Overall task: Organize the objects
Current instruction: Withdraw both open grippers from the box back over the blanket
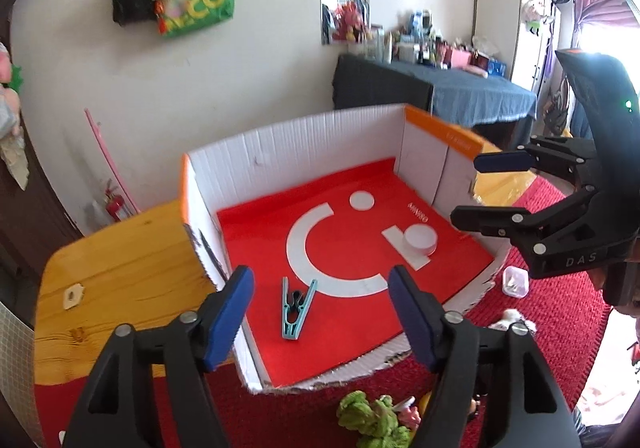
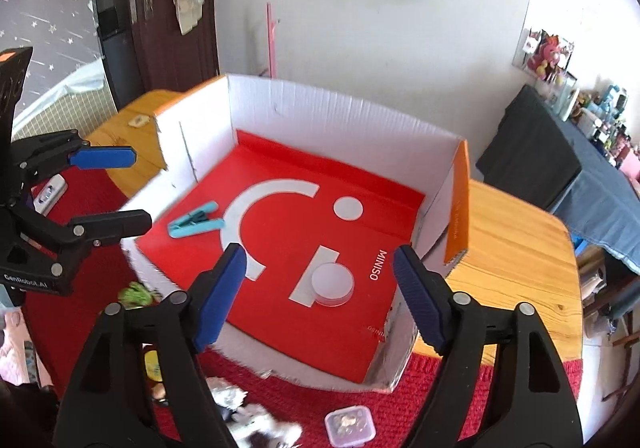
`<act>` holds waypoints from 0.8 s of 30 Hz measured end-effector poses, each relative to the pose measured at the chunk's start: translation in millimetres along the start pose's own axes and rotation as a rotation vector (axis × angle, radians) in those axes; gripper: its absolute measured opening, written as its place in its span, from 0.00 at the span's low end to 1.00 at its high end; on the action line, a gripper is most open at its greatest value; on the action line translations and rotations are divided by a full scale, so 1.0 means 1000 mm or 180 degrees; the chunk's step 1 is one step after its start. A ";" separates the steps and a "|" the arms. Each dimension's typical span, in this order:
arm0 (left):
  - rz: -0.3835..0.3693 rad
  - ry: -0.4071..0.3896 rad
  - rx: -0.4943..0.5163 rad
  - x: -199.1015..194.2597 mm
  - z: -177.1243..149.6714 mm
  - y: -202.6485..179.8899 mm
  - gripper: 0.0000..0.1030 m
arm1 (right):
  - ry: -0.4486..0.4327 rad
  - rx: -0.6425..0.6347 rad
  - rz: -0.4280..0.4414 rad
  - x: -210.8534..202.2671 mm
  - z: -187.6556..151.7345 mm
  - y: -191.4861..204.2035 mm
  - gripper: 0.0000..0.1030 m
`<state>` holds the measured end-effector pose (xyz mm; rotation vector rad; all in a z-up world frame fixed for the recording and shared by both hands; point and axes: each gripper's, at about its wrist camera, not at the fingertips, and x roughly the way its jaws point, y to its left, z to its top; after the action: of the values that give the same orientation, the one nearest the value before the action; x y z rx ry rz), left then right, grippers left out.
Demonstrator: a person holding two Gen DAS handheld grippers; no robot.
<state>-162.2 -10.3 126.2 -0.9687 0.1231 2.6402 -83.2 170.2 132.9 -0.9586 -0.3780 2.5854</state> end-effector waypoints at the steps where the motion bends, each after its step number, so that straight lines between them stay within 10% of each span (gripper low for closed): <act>1: 0.0024 -0.0044 -0.0003 -0.003 0.000 -0.002 0.74 | -0.0034 0.0009 -0.0016 -0.006 0.000 0.002 0.77; 10: 0.0107 -0.0337 -0.0391 -0.048 -0.017 0.000 0.96 | -0.0353 0.0160 -0.0097 -0.056 -0.015 0.017 0.92; 24: 0.0497 -0.0650 -0.0631 -0.094 -0.058 -0.013 1.00 | -0.0656 0.0599 -0.0343 -0.092 -0.065 0.033 0.95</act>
<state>-55.5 -34.4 142.6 -0.7682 -0.1179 2.9213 17.5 110.6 125.7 -0.5938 -0.2269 2.5724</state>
